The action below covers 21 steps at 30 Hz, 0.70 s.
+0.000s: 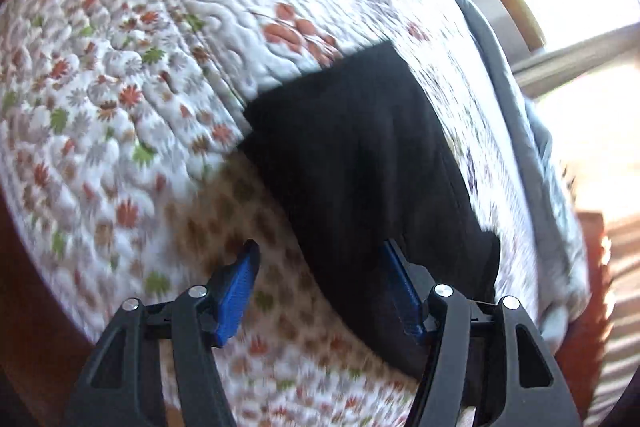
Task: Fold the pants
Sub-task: 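Grasp the folded pants edge with the left gripper and lift it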
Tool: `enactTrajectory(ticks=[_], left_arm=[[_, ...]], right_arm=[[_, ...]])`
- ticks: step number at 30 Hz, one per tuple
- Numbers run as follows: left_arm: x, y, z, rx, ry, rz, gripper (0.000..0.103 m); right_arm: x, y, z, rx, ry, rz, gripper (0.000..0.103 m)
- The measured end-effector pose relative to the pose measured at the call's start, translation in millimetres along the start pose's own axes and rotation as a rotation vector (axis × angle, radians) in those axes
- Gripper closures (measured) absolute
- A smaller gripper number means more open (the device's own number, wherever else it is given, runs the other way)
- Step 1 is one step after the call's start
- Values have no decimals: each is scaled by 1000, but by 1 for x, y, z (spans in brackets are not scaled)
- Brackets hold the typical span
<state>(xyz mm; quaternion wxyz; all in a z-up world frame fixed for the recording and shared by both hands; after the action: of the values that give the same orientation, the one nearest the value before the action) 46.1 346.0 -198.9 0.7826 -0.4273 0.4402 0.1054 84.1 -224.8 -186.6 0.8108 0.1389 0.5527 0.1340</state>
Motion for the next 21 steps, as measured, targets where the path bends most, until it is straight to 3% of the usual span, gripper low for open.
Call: enactTrajectory(ticks=[7,11,16,19,21], left_arm=[[15,11,43,-100,-37,-22,42],[21,10,47,-146,-50,-8,56],[9,-11,45,-53,-126,7,84],[-6,-33,40,17,-194,-6,87],[-17,-53,35,69,-228,-53,87]], right_arm=[[5,-5,-1,-23,4,-14,34],[9,-1,-2,-50,7,-23,30],[13,0,-3,-67,5,-37,30],[14,-1,-3,-73,4,-35,28],[14,0,-4,-68,3,-28,27]])
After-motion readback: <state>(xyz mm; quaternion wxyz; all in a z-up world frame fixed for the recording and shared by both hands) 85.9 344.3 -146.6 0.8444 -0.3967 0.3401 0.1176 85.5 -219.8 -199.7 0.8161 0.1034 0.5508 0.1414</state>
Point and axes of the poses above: each gripper's, at about its wrist camera, not at the fingertips, and x roughly the way its jaws point, y to its left, z to its top, the point moved 6 cm from there along x, roughly the way its jaws point, and after that the axes turned 4 degrees about -y, right-handed, at the moved point
